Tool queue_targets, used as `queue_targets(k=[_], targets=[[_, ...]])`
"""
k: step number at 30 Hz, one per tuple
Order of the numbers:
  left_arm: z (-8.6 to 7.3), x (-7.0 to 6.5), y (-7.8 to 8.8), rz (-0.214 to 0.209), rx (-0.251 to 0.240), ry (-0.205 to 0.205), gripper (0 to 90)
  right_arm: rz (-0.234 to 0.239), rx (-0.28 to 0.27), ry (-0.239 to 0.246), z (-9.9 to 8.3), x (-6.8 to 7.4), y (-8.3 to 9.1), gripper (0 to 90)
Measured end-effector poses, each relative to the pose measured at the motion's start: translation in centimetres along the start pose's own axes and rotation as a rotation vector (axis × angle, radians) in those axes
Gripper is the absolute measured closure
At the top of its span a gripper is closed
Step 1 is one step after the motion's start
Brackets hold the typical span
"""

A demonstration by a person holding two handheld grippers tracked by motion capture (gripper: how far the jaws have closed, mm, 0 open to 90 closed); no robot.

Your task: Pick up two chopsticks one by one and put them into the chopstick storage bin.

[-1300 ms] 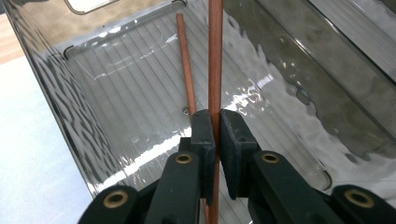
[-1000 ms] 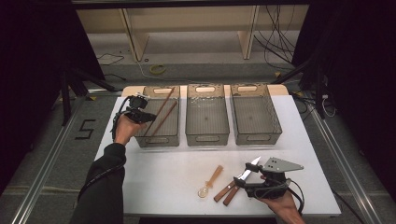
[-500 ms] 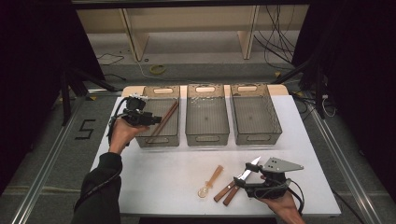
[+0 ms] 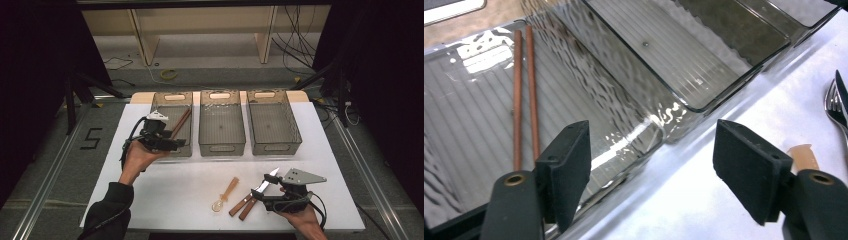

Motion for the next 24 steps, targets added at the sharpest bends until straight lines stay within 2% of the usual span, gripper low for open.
queue_targets(k=[8,16,21,24], targets=[[-0.4,-1.9,-0.5,-0.047,0.012,-0.019,26.0,-0.004,-0.001,-0.004,-0.1,-0.1,0.1,27.2],[-0.6,-4.0,-1.5,-0.066,0.041,-0.056,21.6,-0.011,-0.007,-0.009,-0.2,-0.5,0.3,27.2],[-0.6,-4.8,-2.0,-0.074,0.054,-0.078,21.0,-0.015,-0.008,-0.02,-0.3,-0.8,0.4,27.2],[-0.7,-5.1,-2.3,-0.071,0.056,-0.077,20.6,-0.016,-0.009,-0.019,-0.4,-0.8,0.5,27.2]])
Point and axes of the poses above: each handheld gripper's, and its own axes: y roughly backward along the jaws, z roughly out of its top, x roughly to its left, the point moved 1 cm from there along -y, roughly forward along the jaws, and after that the axes turned 12 degrees about x, right-handed, at the moved point
